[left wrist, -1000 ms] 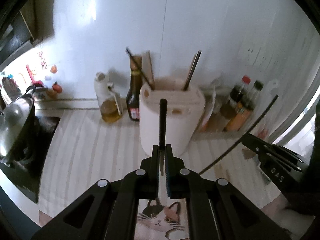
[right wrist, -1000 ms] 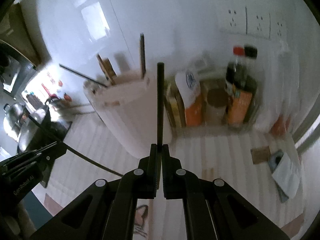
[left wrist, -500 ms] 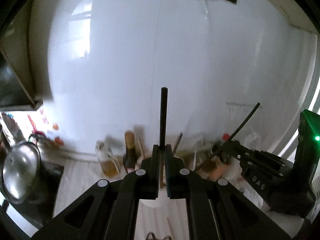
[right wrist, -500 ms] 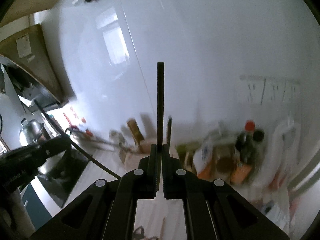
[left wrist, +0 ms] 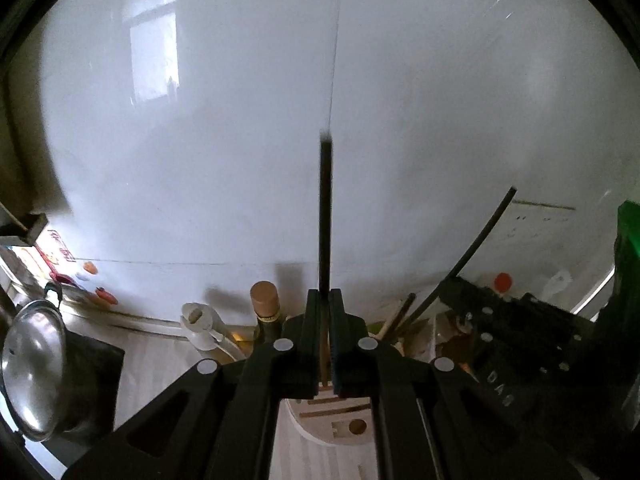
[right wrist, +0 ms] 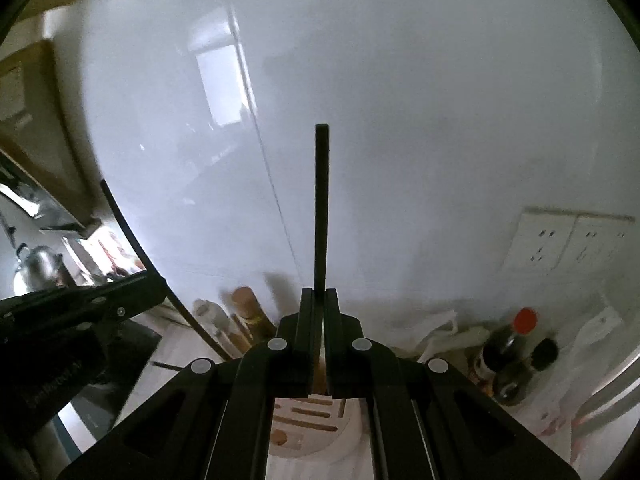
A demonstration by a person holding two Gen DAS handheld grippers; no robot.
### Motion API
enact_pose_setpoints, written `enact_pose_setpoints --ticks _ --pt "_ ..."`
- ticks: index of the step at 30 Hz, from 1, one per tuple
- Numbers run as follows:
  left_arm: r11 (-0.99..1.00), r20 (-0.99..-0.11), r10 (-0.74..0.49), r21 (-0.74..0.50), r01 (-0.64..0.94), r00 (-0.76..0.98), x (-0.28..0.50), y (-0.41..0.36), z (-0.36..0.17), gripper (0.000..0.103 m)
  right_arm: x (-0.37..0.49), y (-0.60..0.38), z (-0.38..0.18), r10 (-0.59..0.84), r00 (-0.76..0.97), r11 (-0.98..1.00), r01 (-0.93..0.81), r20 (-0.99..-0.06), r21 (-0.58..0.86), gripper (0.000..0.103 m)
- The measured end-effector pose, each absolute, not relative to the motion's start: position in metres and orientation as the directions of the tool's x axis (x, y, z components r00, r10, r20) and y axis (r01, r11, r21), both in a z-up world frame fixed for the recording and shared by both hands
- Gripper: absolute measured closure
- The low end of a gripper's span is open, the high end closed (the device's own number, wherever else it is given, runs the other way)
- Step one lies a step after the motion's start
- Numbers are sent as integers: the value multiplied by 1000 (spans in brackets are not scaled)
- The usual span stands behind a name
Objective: Organize utensils
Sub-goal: 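Lower both dark chopsticks into the white holder, then open both tools to release the dark chopsticks into the holder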
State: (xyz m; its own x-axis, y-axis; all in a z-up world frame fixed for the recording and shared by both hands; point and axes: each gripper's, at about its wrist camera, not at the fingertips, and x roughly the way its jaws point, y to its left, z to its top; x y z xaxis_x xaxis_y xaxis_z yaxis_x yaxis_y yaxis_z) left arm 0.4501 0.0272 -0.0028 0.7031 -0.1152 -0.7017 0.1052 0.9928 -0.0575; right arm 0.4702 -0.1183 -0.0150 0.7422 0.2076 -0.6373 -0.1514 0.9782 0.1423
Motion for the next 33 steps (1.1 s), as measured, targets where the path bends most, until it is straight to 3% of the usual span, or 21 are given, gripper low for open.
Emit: enact_pose_setpoints --ticks 6,16,21,23,24,25,26,27,33 --pt "992 -721 -127 -90 90 681 468 35 -19 102 493 -116 -49 184 698 983 -129 -692 131 99" --pt "991 -708 -132 -102 84 693 480 39 -11 102 499 -124 -47 183 710 983 -112 -680 147 99" --pt "998 -727 -52 -55 17 684 470 49 -18 94 510 -123 -62 230 632 973 -133 -740 189 98" --pt "999 -723 -16 -32 -10 691 463 57 -20 80 507 -126 -64 250 617 968 -134 -746 213 97" --pt "999 -722 0 -24 -24 691 458 61 -21 46 504 -128 -63 253 619 967 -131 -744 219 92" --pt "999 -721 23 -12 -46 692 452 66 -24 8 501 -132 -63 254 620 966 -126 -742 225 81" --pt "998 -715 43 -1 -64 697 445 71 -27 0 495 -137 -61 259 625 964 -121 -736 236 75" --pt "997 -705 65 8 -83 706 434 77 -32 0 491 -140 -60 255 628 965 -117 -735 235 65" --pt "991 -757 93 8 -133 647 390 89 -81 0 440 -164 -62 194 641 977 -59 -743 205 51"
